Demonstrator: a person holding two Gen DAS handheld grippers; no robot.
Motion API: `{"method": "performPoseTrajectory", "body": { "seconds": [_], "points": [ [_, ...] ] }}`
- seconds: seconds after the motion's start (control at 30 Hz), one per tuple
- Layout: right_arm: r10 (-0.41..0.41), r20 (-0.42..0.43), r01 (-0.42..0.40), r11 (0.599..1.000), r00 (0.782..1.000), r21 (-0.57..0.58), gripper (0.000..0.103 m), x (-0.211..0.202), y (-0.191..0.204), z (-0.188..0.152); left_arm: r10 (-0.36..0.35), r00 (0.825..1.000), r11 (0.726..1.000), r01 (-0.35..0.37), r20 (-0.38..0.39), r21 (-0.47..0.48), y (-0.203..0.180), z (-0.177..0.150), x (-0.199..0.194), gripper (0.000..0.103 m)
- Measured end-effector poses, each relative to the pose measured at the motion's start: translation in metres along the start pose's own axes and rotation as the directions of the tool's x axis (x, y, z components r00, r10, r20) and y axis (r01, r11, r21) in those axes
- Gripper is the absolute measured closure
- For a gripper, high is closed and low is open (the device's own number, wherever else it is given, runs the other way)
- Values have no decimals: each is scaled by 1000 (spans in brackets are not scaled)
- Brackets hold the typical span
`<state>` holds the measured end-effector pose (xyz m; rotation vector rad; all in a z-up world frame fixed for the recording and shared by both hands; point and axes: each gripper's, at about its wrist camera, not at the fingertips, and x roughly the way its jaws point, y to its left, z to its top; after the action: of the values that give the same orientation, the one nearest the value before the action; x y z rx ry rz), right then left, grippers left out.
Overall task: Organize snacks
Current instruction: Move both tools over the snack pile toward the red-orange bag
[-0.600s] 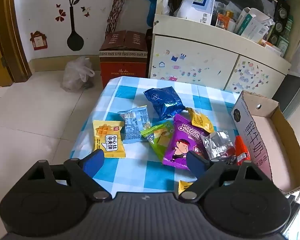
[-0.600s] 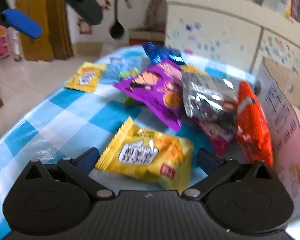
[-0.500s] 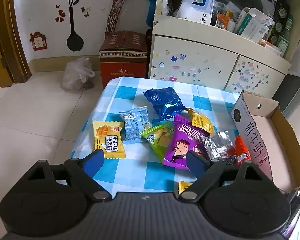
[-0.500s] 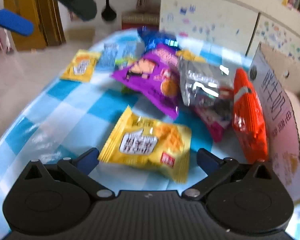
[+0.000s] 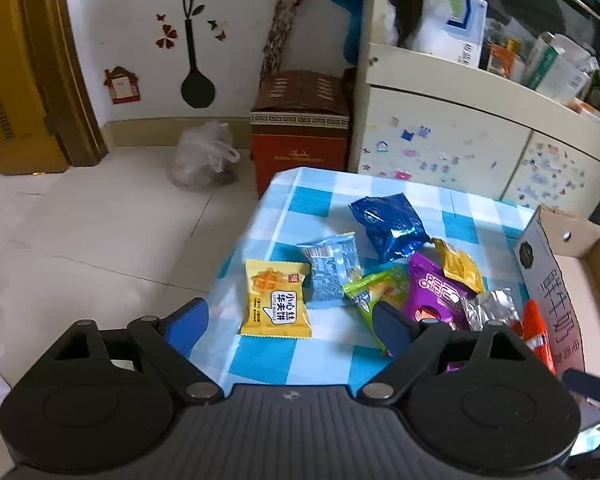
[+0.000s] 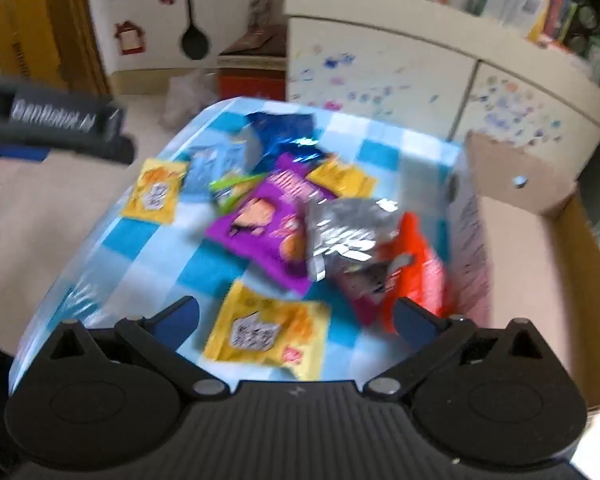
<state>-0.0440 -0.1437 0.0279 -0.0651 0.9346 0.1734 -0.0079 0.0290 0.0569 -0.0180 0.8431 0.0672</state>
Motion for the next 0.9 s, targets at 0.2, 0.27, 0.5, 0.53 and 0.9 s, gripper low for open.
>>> {"method": "performPoseTrajectory", "body": {
  "seconds": [0.2, 0.27, 0.5, 0.53, 0.9],
  "points": [
    [-68, -4, 68, 998, 998, 14, 1, -11, -6, 22, 41, 999, 999, -41, 28, -4, -1, 1, 1, 0],
    [-58, 1, 58, 997, 998, 52, 1, -9, -17, 26, 39, 999, 999, -39, 18, -2, -2, -1, 3, 0],
    [-101, -31, 103, 991, 994, 81, 1, 0, -19, 29, 22, 999, 1000, -22, -43, 2, -6, -10, 14, 0],
    [-99, -29, 101, 991, 995, 82, 1, -1, -19, 29, 28, 999, 1000, -27, -42, 6, -7, -12, 14, 0],
    [-91, -54, 96, 989, 994, 112, 1, 2, -21, 31, 75, 994, 995, -70, -76, 73, -19, -21, 21, 0]
  ]
}}
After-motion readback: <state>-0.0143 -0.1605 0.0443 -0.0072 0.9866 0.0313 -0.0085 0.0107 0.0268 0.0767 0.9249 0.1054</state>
